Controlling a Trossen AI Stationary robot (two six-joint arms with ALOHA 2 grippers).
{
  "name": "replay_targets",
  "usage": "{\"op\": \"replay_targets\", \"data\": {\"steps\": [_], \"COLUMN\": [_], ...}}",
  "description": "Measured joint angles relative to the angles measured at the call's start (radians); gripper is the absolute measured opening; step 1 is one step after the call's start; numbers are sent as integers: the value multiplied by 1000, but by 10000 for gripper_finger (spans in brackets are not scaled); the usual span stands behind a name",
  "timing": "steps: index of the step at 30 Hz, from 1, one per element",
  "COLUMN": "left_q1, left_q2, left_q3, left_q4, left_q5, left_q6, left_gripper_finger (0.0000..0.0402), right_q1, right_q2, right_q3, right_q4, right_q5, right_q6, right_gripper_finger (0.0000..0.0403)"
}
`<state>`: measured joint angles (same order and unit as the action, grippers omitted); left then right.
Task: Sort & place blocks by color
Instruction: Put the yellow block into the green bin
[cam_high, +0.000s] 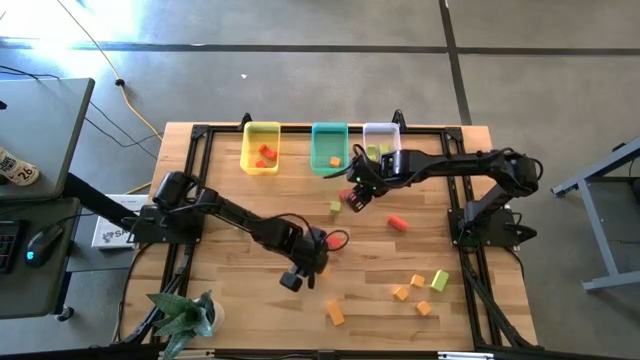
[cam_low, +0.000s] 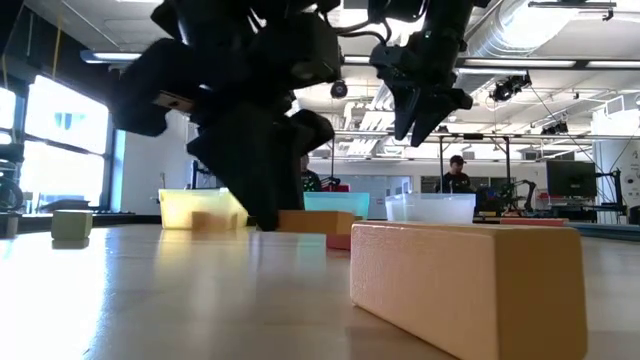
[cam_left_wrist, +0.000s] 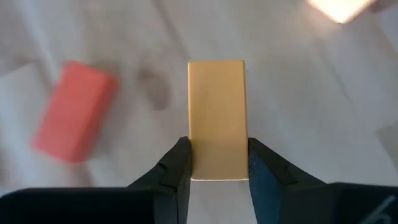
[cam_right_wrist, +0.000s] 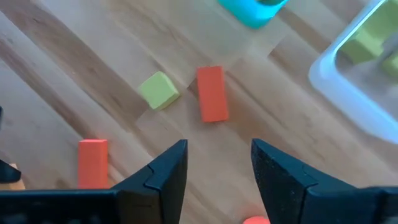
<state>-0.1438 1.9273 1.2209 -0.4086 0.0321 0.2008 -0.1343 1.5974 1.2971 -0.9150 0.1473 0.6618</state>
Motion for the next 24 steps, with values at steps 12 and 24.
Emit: {"op": "replay_targets", "data": {"steps": [12, 24], "left_q1": [177, 467], "left_q2": [-85, -129], "left_q3": [2, 3], "left_q4": [12, 87], "left_q5": [-102, -271], "left_q6": [-50, -194], "left_gripper_finger": [93, 93], "right_q1": [-110, -196], "right_q2": [0, 0], "right_q3": [136, 182], "right_q4": [-79, -94], "right_q5": [2, 18], "right_q6": [-208, -344], "right_gripper_finger": [144, 144]}}
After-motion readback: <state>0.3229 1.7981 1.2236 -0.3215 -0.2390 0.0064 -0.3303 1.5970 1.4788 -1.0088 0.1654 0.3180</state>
